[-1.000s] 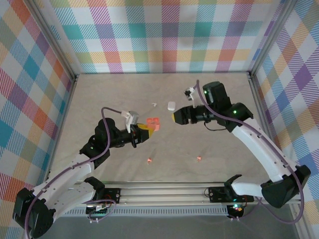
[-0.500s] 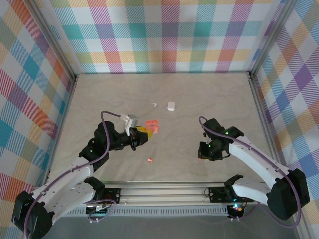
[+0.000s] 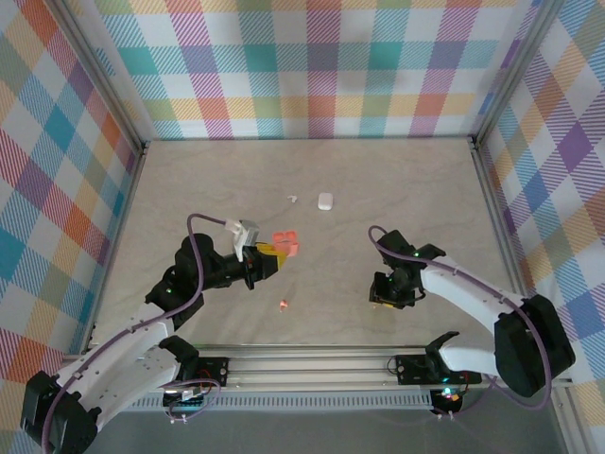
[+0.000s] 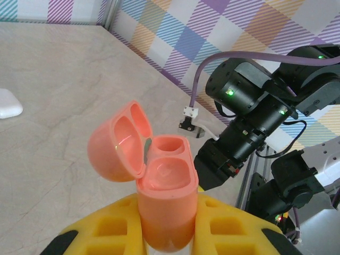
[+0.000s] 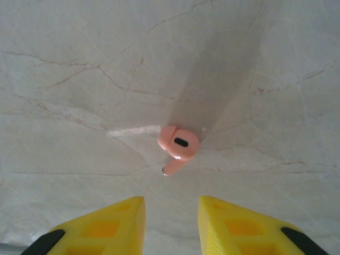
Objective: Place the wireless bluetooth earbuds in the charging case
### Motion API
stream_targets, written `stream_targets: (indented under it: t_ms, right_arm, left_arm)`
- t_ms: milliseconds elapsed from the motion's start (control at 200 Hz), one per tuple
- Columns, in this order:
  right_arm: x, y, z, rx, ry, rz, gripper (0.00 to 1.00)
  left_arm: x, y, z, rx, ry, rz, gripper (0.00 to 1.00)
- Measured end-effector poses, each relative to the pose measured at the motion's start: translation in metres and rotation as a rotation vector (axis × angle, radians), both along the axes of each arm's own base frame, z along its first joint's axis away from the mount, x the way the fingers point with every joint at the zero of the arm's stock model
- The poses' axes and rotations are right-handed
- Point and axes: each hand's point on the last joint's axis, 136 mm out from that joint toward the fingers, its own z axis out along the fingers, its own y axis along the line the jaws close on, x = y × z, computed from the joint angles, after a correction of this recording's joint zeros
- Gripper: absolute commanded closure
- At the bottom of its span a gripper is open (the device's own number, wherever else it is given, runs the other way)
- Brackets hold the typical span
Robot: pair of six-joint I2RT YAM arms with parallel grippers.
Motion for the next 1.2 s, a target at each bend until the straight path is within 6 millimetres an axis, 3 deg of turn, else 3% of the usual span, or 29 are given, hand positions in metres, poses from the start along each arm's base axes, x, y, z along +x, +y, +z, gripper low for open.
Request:
stream_targets:
  t_ms: [600,1200]
  right_arm:
    - [0.014,0.000,-0.022,-0.043,0.015,-0.017,0.64]
    - [0.022,0.003,-0.025,-0.048,0.004,0.032,0.80]
  left_arm:
    - [0.002,-0.001,-0.010,0.022,0.031,-0.001,1.00]
    - [0.003,-0.002,-0.013,0.027,0.039,-0.001,1.00]
